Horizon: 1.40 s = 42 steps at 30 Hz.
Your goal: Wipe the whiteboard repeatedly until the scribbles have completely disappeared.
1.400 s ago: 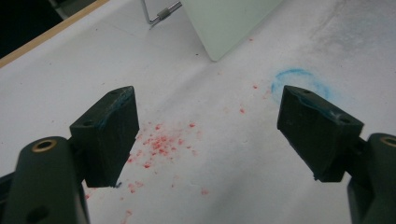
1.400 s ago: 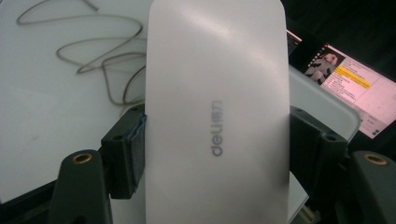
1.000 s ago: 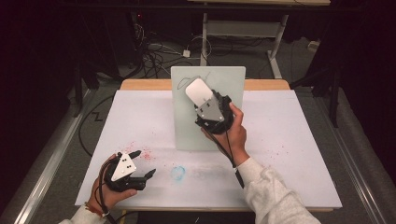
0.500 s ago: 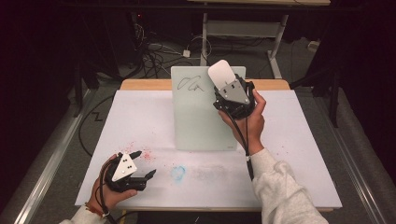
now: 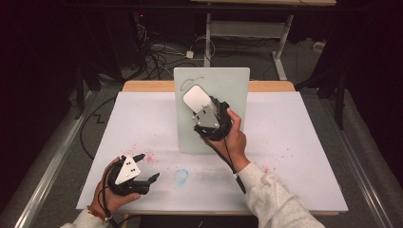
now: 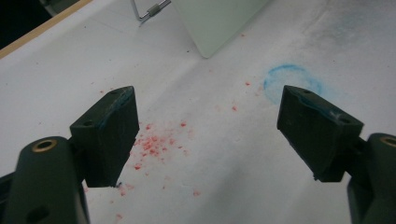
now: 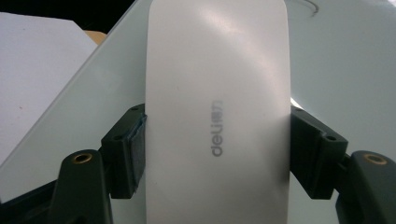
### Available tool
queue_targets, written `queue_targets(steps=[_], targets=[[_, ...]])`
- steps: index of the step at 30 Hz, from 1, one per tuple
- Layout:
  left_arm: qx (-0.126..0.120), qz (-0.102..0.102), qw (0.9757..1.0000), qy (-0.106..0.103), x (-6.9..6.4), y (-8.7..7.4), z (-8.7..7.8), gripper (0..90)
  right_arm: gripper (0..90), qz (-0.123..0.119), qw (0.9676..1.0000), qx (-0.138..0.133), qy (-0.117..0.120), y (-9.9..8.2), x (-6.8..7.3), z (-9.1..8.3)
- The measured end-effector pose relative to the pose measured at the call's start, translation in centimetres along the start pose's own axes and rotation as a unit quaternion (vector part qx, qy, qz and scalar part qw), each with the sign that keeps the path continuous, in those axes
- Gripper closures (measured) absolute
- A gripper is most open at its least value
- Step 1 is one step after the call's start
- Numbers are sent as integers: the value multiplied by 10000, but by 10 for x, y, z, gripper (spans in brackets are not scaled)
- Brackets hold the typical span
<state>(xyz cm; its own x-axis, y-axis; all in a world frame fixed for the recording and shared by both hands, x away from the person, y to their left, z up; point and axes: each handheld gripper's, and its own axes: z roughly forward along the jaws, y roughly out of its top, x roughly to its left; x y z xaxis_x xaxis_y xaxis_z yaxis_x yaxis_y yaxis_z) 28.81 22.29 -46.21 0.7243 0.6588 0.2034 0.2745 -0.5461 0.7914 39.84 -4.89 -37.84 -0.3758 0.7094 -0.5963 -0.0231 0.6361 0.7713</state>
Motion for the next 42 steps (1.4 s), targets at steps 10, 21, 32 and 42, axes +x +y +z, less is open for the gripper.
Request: queue_targets(steps=[10,21,32,42], targets=[[14,17,10000,-14,-1,0,-1,200,311,382,9991,-129,-102,20,-22,3],[-16,10,10000,-30,-1,-1,-2,201,311,126,9997,-5,192,37,2,12],[-8,-10,10000,-19,-1,-2,-3,200,311,92,9998,51,-165,33,3,10],[-5,-18,10000,-28,-1,-2,-2,200,311,304,9979,-15,-569,33,-13,9]])
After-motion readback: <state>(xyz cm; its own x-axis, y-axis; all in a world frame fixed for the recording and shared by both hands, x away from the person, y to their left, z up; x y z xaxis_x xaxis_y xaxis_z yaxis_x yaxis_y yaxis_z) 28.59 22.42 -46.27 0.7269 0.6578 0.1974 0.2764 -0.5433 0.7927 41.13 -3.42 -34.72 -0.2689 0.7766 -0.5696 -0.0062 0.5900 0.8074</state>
